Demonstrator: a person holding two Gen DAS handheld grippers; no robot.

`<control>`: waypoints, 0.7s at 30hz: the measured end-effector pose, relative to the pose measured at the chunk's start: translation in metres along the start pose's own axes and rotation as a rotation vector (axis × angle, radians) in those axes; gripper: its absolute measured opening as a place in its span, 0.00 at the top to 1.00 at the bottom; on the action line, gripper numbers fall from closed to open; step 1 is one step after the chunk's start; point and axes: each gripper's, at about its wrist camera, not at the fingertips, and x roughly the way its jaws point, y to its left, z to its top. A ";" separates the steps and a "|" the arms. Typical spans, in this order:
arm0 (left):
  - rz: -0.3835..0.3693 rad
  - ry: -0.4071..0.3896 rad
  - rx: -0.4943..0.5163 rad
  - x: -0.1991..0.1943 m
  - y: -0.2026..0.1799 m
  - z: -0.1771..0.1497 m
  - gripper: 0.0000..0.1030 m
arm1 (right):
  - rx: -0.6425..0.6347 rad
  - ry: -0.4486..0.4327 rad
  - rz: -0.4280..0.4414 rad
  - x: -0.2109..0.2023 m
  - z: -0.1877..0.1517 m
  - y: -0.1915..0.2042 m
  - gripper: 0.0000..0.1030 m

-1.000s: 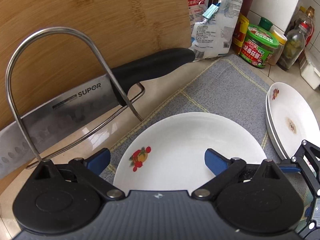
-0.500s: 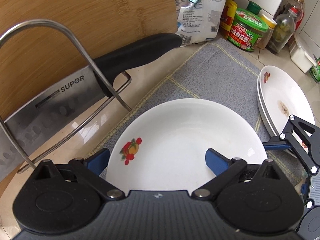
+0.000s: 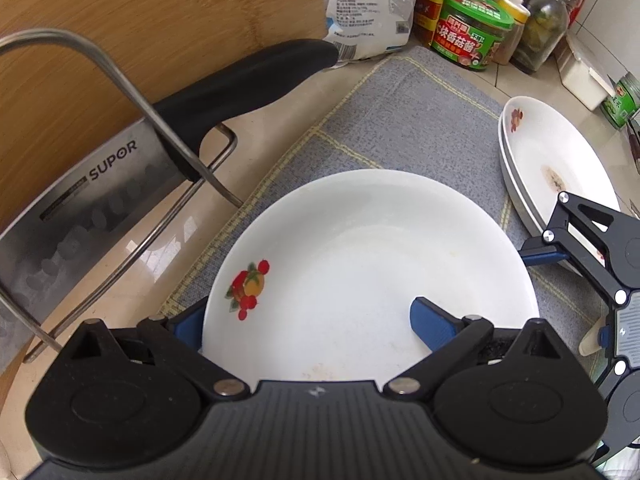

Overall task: Organize plates and bowls
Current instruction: 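Lift the fruit-print plate with the left tool and carry it toward the stack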

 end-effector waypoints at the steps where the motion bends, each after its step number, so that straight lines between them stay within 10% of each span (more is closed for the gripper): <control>1: -0.004 0.005 0.003 0.000 0.000 0.001 0.03 | 0.002 0.000 0.002 0.000 0.000 0.000 0.00; 21: -0.037 0.068 0.009 0.003 0.003 0.011 0.04 | -0.034 -0.035 0.028 0.000 -0.002 -0.004 0.00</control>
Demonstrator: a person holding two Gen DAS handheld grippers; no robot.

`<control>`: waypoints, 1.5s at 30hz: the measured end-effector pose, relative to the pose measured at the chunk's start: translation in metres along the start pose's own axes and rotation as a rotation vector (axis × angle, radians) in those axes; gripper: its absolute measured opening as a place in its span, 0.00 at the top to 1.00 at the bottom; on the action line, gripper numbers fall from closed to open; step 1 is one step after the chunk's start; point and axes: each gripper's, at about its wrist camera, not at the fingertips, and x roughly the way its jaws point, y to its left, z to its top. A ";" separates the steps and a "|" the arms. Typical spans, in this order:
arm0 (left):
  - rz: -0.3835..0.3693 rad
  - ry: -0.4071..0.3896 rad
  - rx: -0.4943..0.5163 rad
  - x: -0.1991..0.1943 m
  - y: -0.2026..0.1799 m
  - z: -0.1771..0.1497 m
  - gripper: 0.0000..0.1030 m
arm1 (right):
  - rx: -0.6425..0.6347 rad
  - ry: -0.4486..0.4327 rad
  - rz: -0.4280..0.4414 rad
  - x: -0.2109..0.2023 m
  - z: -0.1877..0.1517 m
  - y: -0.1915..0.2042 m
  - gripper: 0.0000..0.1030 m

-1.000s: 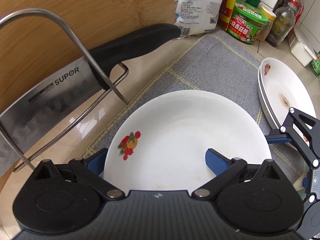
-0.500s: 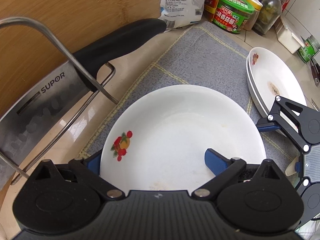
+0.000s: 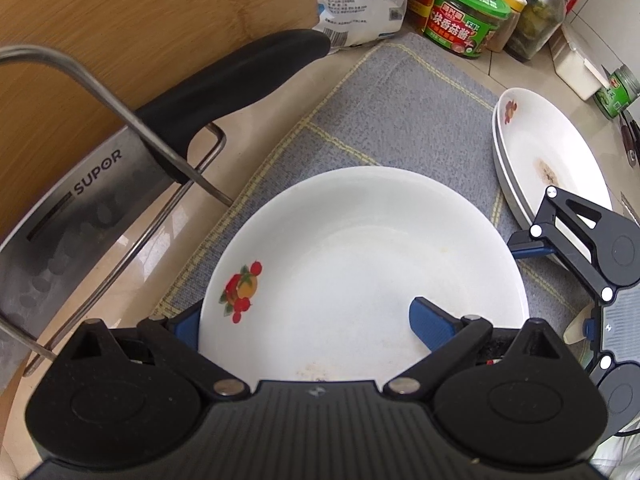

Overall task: Organize plates and bowls
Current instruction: 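Lift the fruit-print plate with the left tool and carry it toward the stack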

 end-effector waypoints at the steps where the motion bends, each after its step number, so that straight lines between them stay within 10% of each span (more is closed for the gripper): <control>1: 0.001 0.000 0.002 0.000 0.000 0.000 0.04 | -0.002 -0.001 0.001 0.000 0.000 0.000 0.00; 45: -0.030 -0.015 0.006 -0.009 0.005 -0.007 0.09 | -0.040 0.010 -0.006 -0.009 -0.002 0.002 0.00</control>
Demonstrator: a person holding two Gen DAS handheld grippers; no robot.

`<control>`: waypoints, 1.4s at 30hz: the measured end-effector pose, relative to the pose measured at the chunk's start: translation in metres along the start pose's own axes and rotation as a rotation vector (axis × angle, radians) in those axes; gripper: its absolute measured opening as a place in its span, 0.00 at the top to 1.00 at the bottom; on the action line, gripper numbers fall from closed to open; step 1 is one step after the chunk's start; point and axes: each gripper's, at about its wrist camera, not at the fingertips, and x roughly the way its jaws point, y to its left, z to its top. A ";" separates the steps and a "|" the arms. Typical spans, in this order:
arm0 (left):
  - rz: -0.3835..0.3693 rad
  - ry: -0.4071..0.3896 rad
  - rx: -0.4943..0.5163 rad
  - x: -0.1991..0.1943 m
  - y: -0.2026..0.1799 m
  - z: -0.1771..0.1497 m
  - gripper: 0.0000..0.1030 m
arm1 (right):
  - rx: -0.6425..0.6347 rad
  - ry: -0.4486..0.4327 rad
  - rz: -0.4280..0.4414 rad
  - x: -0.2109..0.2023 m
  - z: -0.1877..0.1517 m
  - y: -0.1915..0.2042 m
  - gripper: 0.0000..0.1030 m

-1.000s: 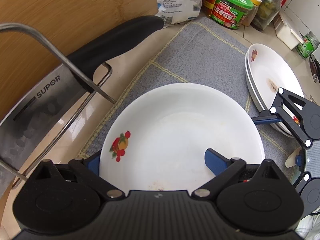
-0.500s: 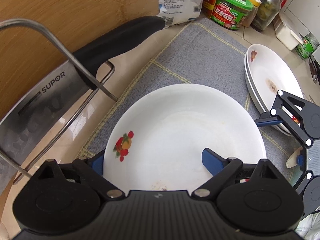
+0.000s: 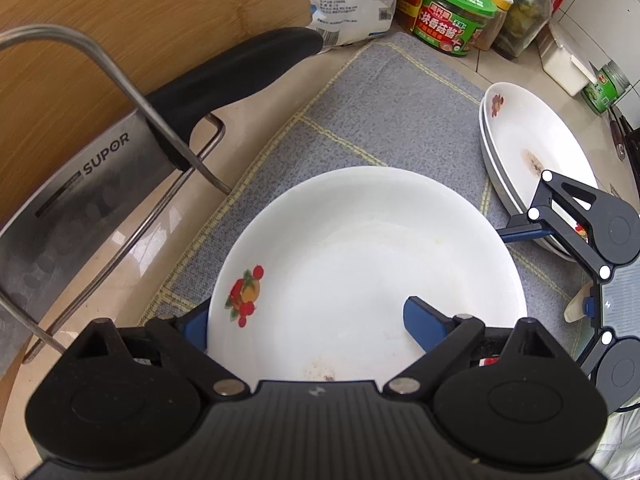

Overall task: Organize plates and bowls
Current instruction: 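Lift the fruit-print plate with the left tool and carry it toward the stack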

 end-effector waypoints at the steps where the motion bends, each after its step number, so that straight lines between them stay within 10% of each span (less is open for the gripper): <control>1: -0.001 -0.001 0.000 0.000 0.000 0.000 0.09 | 0.000 -0.003 -0.003 0.000 0.000 0.000 0.00; 42: 0.056 -0.085 -0.005 -0.046 -0.058 -0.021 0.10 | -0.019 -0.063 -0.008 -0.076 -0.010 0.017 0.01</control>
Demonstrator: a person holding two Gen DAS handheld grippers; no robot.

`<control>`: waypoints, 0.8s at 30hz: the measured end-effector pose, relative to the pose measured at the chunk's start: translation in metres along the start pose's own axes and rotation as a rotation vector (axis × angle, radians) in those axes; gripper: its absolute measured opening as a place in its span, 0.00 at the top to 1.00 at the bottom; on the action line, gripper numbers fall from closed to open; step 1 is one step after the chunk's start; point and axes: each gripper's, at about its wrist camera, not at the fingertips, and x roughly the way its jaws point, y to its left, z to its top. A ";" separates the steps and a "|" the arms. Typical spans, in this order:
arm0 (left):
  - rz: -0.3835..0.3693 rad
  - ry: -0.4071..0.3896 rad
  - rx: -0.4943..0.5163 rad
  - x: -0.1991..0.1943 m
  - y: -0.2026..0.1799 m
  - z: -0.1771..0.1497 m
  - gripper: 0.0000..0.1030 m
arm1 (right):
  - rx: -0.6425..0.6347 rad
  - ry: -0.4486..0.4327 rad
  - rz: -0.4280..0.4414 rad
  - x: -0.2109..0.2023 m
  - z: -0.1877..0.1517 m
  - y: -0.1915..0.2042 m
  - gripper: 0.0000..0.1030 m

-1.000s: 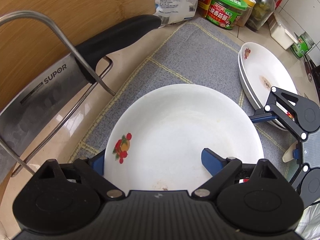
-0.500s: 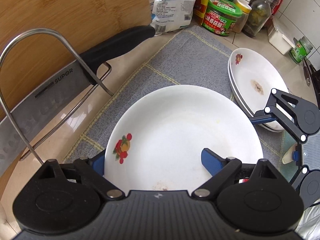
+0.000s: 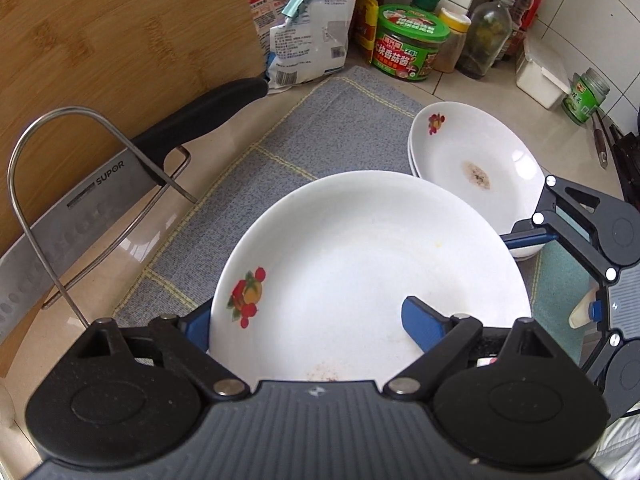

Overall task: Organize plates and bowls
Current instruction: 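Lift the fruit-print plate with the left tool and carry it toward the stack, then lower the fruit-print plate with the left tool onto the stacked plates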

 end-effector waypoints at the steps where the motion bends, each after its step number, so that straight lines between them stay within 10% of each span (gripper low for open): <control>1: -0.001 -0.001 0.004 -0.001 -0.003 0.000 0.10 | 0.003 0.001 -0.001 -0.002 -0.001 0.000 0.01; 24: -0.083 -0.021 0.209 0.030 -0.095 0.047 0.10 | 0.153 -0.005 -0.175 -0.074 -0.061 -0.030 0.01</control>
